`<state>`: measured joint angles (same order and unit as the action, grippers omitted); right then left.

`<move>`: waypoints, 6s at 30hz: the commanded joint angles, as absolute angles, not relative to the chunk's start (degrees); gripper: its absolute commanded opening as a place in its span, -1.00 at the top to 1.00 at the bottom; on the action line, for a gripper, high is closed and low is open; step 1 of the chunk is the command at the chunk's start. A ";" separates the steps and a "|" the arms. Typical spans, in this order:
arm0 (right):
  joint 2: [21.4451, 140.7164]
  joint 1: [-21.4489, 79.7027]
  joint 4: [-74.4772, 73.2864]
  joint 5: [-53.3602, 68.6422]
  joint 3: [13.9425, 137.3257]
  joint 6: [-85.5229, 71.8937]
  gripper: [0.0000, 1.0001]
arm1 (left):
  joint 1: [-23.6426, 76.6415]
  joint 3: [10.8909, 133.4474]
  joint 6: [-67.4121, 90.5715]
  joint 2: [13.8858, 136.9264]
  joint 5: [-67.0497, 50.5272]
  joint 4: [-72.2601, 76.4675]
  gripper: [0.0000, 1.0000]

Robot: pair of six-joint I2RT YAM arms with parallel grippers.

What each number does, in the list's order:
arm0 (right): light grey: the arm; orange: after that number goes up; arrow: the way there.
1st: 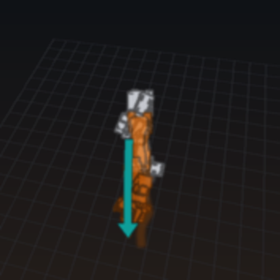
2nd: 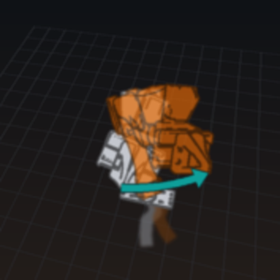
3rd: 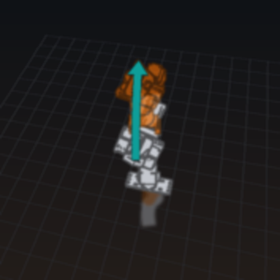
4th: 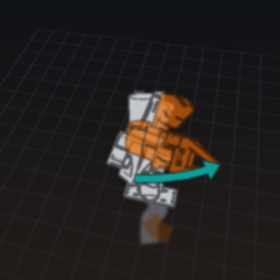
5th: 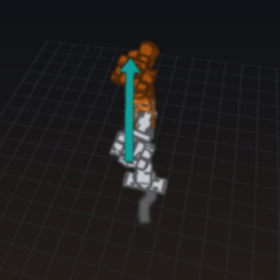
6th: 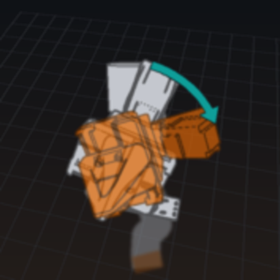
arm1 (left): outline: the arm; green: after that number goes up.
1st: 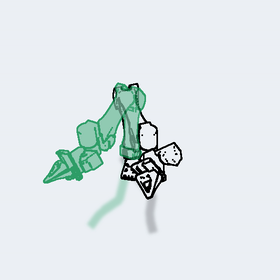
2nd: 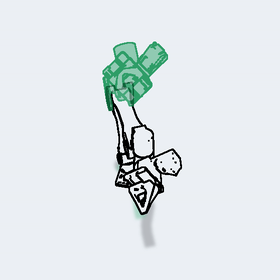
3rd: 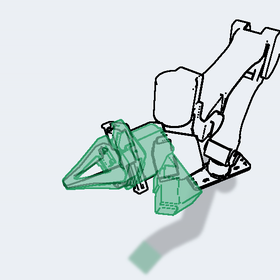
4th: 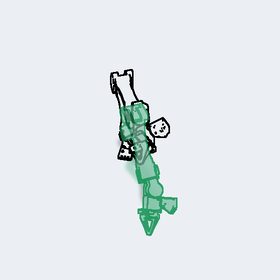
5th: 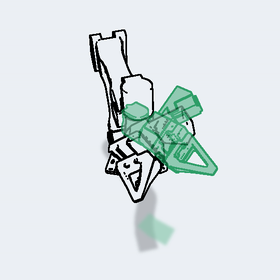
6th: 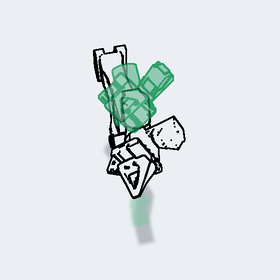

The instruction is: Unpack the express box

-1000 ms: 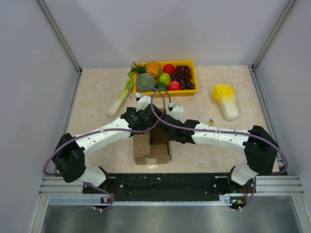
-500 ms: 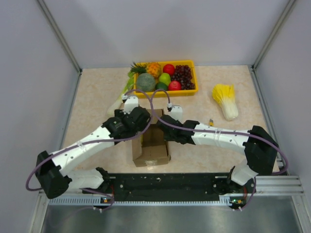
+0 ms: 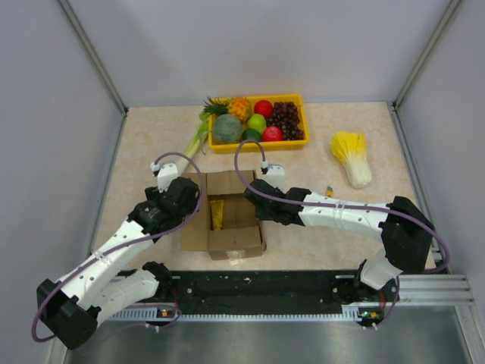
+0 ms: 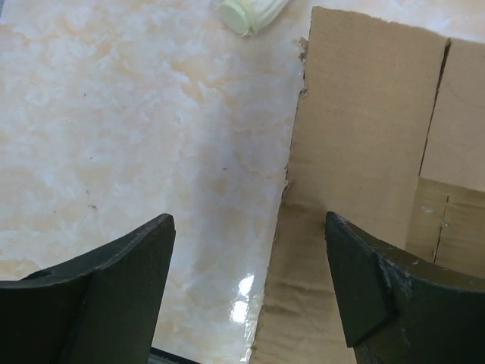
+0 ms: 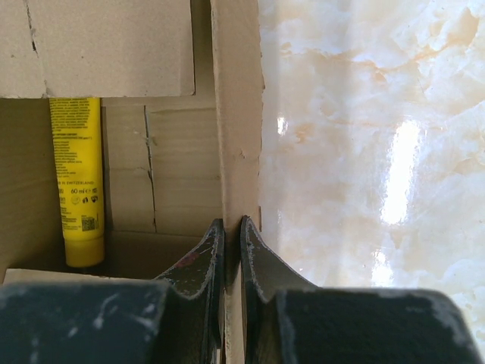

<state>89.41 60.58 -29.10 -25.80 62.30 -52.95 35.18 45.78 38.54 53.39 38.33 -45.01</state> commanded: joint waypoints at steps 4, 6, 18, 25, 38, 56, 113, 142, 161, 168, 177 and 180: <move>88.15 60.29 -26.28 -26.19 65.30 -53.53 1.00 | 33.84 44.47 37.00 52.73 34.12 -43.15 -0.61; 88.15 60.29 -26.37 -26.28 65.21 -53.61 1.00 | 33.75 44.56 37.97 55.10 32.00 -42.81 -0.52; 88.33 60.29 -26.54 -25.40 65.48 -53.53 1.00 | 33.66 44.83 38.93 59.86 21.90 -36.83 0.80; 88.42 60.29 -26.54 -25.22 65.57 -53.44 1.00 | 33.66 40.61 42.01 53.45 16.18 -29.54 0.03; 89.21 60.29 -26.02 -23.30 66.09 -52.91 0.98 | 33.66 37.71 41.04 57.47 8.54 -27.60 -0.07; 81.04 60.29 -20.83 -22.85 62.31 -45.62 0.27 | 33.57 42.89 35.33 62.84 6.33 -26.54 1.00; 90.53 58.01 -2.28 -31.38 70.40 -18.64 0.39 | 33.57 42.36 26.89 63.37 -2.46 -29.80 1.00; 102.30 44.21 -17.66 1.94 79.54 3.95 -0.33 | 33.66 45.00 25.66 64.51 -1.67 -30.41 1.00; 98.01 44.30 -17.32 -5.79 72.52 -5.17 1.00 | 33.57 50.70 25.93 64.69 5.97 -33.12 0.57; 89.13 46.93 -19.07 -21.44 66.54 -22.81 1.00 | 33.57 55.02 28.47 63.55 13.27 -39.28 0.03; 84.99 50.53 -27.94 -31.73 65.21 -41.47 1.00 | 33.66 55.81 30.76 63.54 19.15 -41.75 -0.45; 85.86 51.94 -29.44 -31.73 66.09 -44.20 1.00 | 33.66 55.90 31.81 65.38 19.51 -42.54 -0.50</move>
